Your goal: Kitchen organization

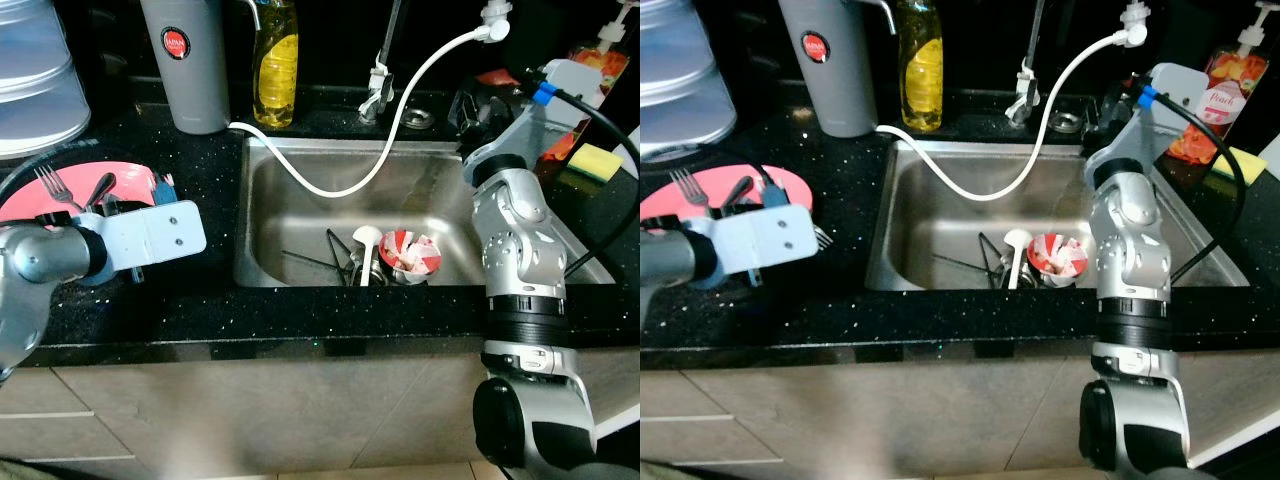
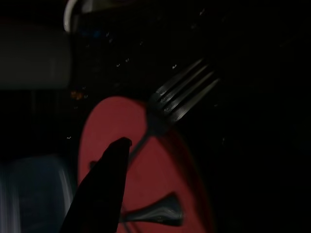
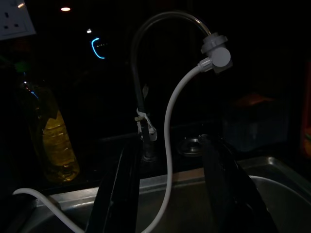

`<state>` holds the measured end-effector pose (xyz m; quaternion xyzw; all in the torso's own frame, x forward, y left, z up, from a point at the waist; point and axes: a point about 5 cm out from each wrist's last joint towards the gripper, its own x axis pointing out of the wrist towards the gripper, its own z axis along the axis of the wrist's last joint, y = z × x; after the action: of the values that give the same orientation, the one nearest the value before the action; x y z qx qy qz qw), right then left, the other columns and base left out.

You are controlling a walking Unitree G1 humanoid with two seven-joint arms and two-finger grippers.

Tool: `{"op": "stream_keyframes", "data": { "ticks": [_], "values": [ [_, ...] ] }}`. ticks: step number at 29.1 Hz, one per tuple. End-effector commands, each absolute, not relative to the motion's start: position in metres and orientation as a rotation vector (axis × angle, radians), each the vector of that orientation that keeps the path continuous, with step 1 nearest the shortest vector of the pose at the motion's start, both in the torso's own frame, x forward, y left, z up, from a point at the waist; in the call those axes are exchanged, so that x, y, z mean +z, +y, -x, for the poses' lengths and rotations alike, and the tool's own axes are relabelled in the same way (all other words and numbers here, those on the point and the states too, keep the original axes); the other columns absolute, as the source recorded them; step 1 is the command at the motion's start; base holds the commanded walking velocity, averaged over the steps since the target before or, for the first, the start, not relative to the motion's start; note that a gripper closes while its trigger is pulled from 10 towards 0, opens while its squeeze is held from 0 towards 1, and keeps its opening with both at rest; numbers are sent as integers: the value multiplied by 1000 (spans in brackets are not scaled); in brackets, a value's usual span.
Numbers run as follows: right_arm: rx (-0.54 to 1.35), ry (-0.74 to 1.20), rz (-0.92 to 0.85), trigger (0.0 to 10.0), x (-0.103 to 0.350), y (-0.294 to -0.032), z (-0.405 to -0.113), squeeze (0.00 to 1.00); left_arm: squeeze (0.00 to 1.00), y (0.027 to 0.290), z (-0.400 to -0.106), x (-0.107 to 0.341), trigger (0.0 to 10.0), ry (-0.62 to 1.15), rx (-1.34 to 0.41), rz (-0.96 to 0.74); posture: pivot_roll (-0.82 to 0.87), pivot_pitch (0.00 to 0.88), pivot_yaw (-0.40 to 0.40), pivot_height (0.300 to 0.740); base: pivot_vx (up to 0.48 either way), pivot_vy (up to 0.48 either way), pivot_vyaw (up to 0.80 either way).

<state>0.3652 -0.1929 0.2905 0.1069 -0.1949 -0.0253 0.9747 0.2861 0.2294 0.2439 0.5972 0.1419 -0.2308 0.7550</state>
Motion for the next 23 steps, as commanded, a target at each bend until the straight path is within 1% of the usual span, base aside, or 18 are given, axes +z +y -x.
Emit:
{"op": "stream_keyframes", "data": {
  "ticks": [1,7,10,11,12,23],
  "values": [
    [-55,-384,-220,10000,288,-194,-366,0,0,226,-295,231,10000,314,-498,-1329,267,0,-57,740,0,0,0],
    [-60,-388,-221,10000,289,-195,-365,0,0,224,-302,222,10000,272,-481,-1386,265,0,-54,740,0,0,0],
    [-62,-389,-221,10000,289,-195,-365,0,0,217,-306,215,10000,235,-484,-1371,259,0,-48,740,0,0,0],
    [-63,-389,-221,10000,289,-195,-365,0,0,215,-307,215,8627,216,-485,-1362,259,0,-50,740,0,0,0],
    [-63,-390,-221,10000,289,-196,-365,0,0,211,-308,217,0,187,-484,-1345,261,0,-54,740,0,0,0],
    [-54,-392,-222,10000,291,-193,-366,0,0,215,-314,223,0,143,-436,-1366,265,0,-59,740,0,0,0]
  ]
}}
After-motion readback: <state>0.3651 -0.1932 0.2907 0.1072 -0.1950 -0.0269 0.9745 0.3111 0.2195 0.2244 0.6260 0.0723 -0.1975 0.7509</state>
